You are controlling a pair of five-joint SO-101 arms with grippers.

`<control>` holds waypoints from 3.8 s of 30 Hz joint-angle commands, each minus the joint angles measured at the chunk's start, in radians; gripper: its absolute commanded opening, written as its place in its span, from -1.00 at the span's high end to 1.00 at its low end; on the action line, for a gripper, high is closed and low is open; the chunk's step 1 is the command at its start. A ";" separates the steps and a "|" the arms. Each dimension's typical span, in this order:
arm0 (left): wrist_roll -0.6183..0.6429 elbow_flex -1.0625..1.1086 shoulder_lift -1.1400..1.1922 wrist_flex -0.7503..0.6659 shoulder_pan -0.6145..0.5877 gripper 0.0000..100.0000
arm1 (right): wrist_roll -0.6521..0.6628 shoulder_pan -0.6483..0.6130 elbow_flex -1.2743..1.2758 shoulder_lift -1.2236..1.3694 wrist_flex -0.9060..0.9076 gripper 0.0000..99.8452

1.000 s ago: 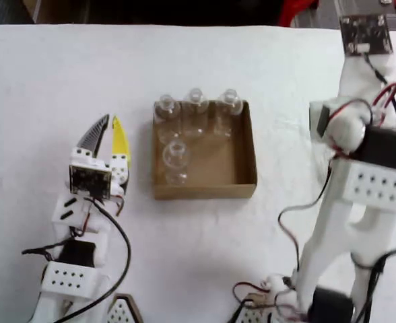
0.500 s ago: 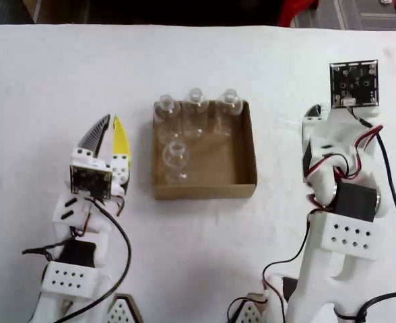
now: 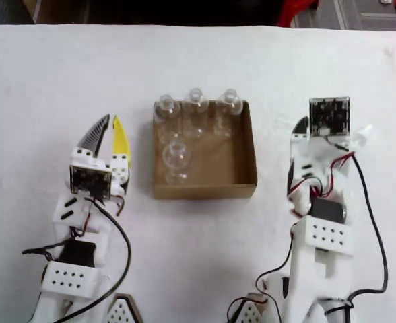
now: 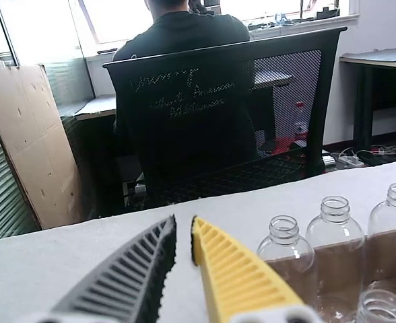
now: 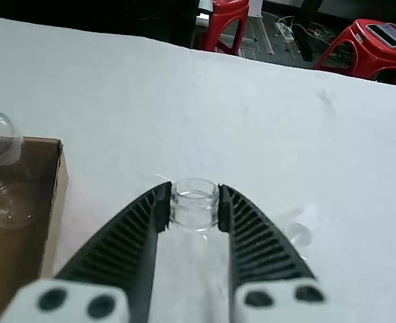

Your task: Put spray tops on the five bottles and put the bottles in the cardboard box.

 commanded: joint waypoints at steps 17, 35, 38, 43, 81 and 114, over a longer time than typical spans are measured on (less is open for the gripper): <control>-0.066 0.031 -0.016 -0.086 0.008 0.91 | -0.227 -0.001 0.327 -0.018 -0.518 0.97; -0.066 0.031 -0.018 -0.084 0.012 0.91 | -0.226 -0.102 0.477 0.015 -0.760 0.96; -0.066 0.032 -0.018 -0.084 0.012 0.91 | -0.221 -0.097 0.450 0.073 -0.763 0.96; -0.066 0.032 -0.018 -0.084 0.012 0.91 | -0.170 -0.101 0.402 0.166 -0.766 0.96; -0.066 0.028 -0.018 -0.084 0.004 0.91 | -0.163 -0.105 0.555 -0.148 -0.653 0.70; -0.066 0.028 -0.018 -0.084 0.004 0.91 | -0.163 -0.120 0.559 -0.306 -0.478 0.70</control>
